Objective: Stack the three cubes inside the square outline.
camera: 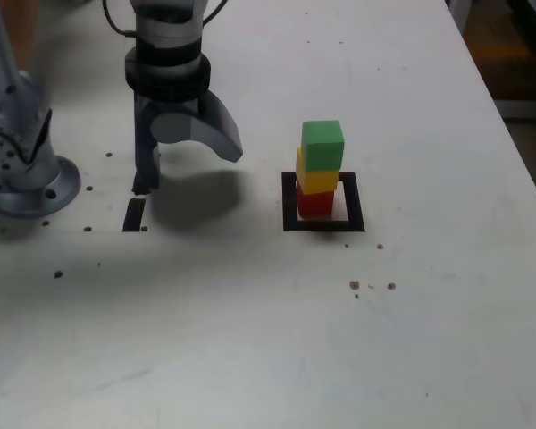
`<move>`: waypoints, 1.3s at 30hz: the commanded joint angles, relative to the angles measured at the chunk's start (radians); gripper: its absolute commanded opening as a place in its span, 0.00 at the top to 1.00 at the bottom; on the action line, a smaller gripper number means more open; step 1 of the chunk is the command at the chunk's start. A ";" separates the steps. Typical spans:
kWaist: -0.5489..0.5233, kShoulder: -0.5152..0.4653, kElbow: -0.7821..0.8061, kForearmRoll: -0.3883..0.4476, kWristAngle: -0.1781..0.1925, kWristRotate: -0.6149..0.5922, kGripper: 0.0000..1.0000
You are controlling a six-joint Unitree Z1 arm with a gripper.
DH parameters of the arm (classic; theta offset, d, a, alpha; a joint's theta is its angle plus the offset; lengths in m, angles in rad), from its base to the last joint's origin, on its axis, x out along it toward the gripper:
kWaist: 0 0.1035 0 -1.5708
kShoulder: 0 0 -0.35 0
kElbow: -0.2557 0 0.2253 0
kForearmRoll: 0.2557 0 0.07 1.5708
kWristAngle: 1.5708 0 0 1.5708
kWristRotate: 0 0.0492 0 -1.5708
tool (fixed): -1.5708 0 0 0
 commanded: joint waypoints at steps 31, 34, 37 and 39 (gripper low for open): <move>0.002 -0.006 0.027 -0.022 -0.009 0.002 0.01; 0.002 -0.005 0.027 -0.024 -0.009 0.002 0.01; 0.002 -0.005 0.028 -0.026 -0.010 0.002 0.01; 0.002 -0.004 0.028 -0.027 -0.011 0.002 0.01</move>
